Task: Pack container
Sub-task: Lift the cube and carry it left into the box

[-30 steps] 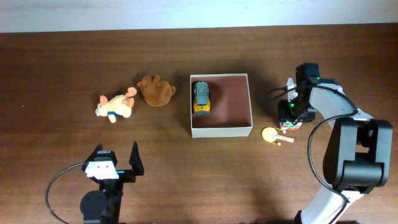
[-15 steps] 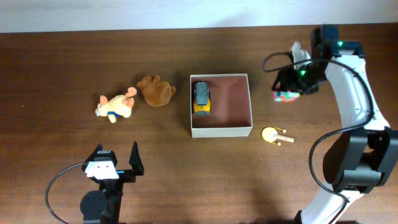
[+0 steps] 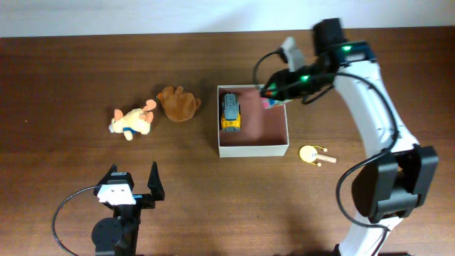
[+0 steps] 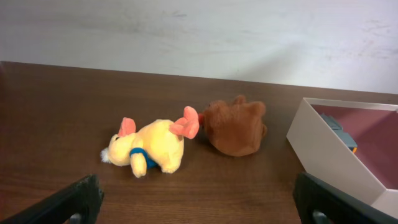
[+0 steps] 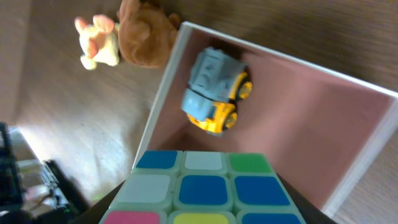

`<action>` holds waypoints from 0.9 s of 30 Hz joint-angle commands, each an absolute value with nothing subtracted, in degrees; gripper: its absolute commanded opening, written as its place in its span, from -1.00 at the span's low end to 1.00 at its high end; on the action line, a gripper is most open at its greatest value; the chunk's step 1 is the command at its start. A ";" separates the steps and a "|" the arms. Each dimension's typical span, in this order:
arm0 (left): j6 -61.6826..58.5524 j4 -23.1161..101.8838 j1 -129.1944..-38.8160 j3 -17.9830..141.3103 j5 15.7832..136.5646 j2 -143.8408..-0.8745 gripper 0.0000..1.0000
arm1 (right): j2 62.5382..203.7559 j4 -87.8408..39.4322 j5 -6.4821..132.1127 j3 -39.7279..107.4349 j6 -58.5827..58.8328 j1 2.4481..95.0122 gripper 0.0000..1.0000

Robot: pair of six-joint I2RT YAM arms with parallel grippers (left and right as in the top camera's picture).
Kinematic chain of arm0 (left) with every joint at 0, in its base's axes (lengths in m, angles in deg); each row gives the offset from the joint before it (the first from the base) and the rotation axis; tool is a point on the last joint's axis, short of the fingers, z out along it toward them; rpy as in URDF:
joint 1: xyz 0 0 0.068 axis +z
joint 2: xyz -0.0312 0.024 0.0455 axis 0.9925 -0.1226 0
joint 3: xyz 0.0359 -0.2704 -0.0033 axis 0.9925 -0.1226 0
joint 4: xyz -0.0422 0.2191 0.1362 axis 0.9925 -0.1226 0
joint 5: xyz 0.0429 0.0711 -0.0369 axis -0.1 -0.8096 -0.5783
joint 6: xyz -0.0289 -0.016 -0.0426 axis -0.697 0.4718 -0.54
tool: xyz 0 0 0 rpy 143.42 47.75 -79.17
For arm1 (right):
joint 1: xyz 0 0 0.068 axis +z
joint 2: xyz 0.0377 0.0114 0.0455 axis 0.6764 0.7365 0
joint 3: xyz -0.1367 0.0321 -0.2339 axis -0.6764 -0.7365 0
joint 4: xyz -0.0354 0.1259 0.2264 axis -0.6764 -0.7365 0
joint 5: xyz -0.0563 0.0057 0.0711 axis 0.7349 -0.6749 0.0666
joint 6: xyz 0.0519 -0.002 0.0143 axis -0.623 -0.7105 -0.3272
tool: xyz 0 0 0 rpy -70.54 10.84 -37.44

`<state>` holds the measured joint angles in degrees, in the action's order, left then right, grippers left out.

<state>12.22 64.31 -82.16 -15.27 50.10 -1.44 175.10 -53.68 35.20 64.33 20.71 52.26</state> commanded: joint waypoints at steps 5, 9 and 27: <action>13.13 64.38 -81.92 -15.54 50.75 -1.01 0.99 | 177.72 -50.86 54.39 65.12 11.77 58.66 -0.08; 13.13 64.38 -81.92 -15.54 50.75 -1.01 0.99 | 180.19 -49.59 62.04 65.10 7.82 60.52 -0.08; 13.13 64.38 -81.92 -15.54 50.75 -1.01 0.99 | 186.60 -44.37 73.06 65.08 2.99 60.94 0.11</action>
